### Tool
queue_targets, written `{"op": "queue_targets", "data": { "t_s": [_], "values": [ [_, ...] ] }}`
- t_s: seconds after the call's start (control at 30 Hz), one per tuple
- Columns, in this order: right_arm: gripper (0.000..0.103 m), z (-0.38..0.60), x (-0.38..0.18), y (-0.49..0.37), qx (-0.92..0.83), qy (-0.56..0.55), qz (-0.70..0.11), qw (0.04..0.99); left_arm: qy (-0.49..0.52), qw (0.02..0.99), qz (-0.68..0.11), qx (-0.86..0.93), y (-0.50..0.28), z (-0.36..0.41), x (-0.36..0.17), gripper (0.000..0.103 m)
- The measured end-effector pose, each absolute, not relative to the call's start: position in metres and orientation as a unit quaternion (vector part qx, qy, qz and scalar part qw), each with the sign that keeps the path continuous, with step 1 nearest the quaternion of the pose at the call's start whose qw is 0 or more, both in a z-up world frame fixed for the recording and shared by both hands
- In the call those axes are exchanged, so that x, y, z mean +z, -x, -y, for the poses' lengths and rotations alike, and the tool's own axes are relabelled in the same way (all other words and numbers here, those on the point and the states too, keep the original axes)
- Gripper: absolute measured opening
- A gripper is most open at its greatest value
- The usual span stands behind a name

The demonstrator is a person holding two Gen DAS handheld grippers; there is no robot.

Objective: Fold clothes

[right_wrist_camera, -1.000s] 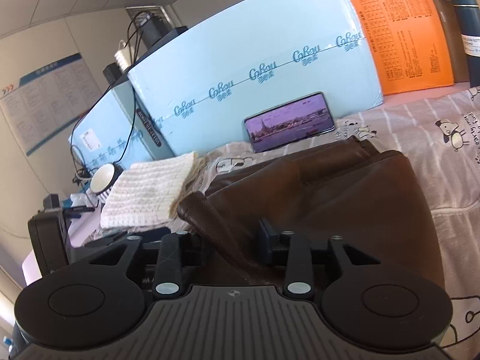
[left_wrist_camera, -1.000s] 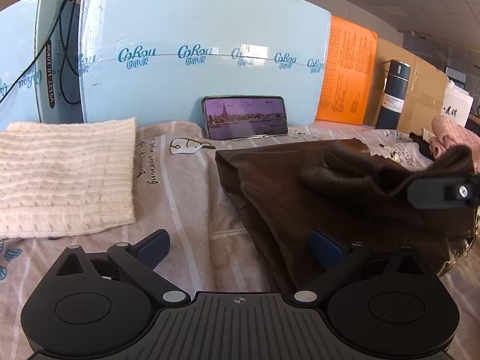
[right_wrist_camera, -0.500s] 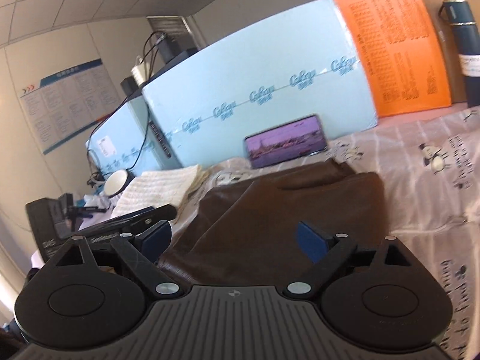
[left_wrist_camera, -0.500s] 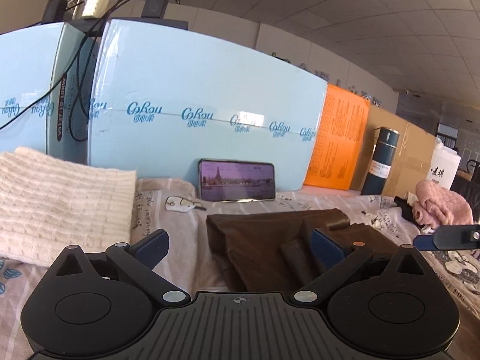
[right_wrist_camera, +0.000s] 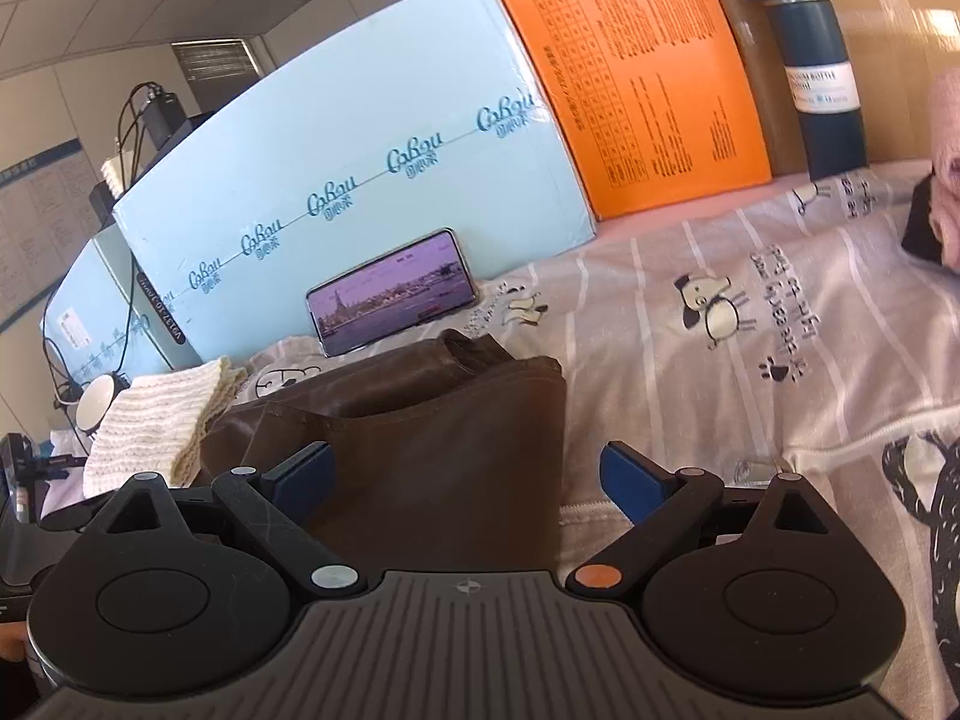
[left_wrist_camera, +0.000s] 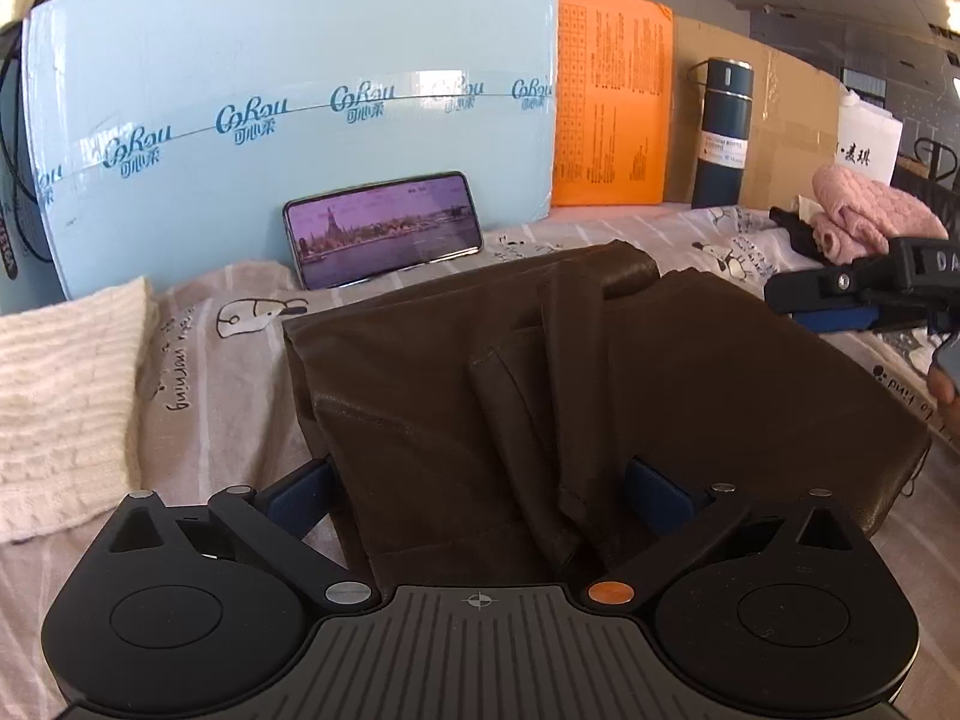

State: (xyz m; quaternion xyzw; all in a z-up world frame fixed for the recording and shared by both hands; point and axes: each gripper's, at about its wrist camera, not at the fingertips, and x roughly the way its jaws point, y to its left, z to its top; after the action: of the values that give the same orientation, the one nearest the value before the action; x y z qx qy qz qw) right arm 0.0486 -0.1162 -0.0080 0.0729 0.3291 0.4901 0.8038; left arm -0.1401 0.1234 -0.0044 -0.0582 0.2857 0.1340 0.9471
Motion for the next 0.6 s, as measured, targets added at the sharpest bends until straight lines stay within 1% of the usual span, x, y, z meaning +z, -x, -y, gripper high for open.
{"op": "queue_targets", "data": {
  "t_s": [0.03,0.13,0.23,0.3,0.6],
  "values": [
    [0.095,0.118,-0.012,-0.052,0.488,-0.080,-0.339,0.800,0.076,0.949,-0.277,0.132,0.144,-0.128,-0.001,0.103],
    [0.095,0.122,-0.017,-0.059,0.496,-0.106,-0.364,0.781,0.183,0.943,-0.252,0.115,0.162,-0.152,0.004,0.103],
    [0.095,0.125,-0.019,-0.061,0.504,-0.127,-0.378,0.766,0.303,0.916,-0.241,0.107,0.176,-0.176,-0.003,0.103],
    [0.095,0.125,-0.020,-0.061,0.503,-0.132,-0.383,0.764,0.353,0.899,-0.241,0.100,0.180,-0.184,-0.010,0.103],
    [0.097,0.119,-0.025,-0.062,0.552,-0.140,-0.418,0.707,0.400,0.884,-0.240,0.037,0.166,-0.185,-0.021,0.103]
  ]
}}
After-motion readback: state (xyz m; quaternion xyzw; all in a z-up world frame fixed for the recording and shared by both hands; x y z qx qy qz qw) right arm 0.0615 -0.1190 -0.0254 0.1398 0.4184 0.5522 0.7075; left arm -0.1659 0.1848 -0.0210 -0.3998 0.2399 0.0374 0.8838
